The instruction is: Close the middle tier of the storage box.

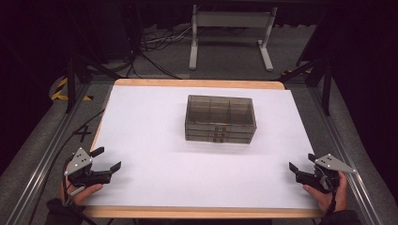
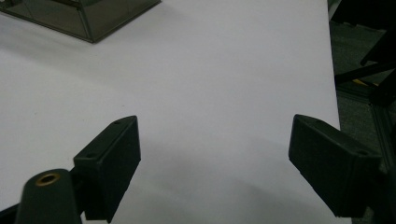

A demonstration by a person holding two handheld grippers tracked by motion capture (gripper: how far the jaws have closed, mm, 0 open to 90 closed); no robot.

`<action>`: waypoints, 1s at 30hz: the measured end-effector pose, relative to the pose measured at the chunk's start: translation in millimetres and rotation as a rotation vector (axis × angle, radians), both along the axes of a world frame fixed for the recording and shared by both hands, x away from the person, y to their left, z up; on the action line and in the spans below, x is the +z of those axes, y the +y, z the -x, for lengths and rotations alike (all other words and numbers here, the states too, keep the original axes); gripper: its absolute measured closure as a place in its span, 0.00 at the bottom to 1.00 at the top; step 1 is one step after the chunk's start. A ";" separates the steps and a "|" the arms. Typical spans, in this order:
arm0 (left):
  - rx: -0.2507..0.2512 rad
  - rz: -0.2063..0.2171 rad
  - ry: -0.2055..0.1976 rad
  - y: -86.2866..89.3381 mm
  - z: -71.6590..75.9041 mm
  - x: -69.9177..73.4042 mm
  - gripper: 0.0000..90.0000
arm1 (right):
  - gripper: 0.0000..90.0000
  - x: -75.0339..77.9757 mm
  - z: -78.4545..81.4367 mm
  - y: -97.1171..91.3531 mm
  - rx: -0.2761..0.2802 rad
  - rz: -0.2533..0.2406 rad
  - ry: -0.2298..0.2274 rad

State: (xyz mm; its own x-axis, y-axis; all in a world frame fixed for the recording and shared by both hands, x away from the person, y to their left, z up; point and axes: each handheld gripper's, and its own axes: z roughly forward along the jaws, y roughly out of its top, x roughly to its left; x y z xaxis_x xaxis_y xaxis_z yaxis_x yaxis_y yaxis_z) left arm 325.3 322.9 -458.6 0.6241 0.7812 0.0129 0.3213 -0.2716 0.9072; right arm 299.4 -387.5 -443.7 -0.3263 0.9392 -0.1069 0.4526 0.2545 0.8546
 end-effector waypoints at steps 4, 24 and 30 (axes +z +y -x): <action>-0.002 0.015 -0.004 1.1 0.4 -0.2 0.14 | 0.19 -0.3 -1.2 0.1 -0.007 0.002 0.008; -0.001 -0.023 0.028 -2.7 -3.2 -0.2 0.10 | 0.17 -1.6 -3.7 5.2 0.005 0.050 0.035; -0.002 -0.036 0.035 -4.0 -4.2 -0.3 0.10 | 0.16 -2.4 -4.5 8.3 0.006 0.083 0.044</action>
